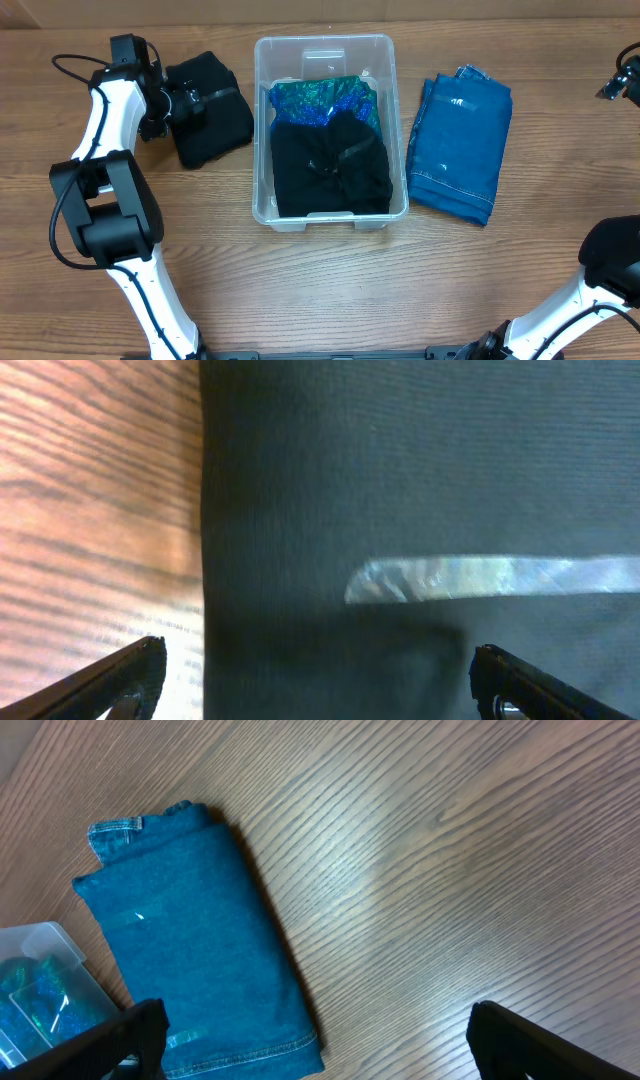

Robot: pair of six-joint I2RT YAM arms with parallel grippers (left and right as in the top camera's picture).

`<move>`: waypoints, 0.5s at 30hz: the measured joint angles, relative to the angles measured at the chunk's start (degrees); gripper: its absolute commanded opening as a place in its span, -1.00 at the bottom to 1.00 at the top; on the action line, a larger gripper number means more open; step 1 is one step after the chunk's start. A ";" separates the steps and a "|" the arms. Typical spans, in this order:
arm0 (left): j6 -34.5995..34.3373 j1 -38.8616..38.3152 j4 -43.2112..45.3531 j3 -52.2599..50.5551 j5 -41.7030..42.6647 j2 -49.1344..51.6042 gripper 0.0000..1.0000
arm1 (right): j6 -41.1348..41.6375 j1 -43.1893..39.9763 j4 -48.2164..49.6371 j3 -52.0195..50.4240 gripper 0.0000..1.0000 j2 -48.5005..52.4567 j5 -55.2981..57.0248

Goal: Pack container
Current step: 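Move the left gripper to the remaining black folded garment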

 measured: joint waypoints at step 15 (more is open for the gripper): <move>0.24 0.00 2.75 0.79 3.10 3.41 -0.92 | 0.00 0.00 -0.02 0.00 1.00 0.00 0.02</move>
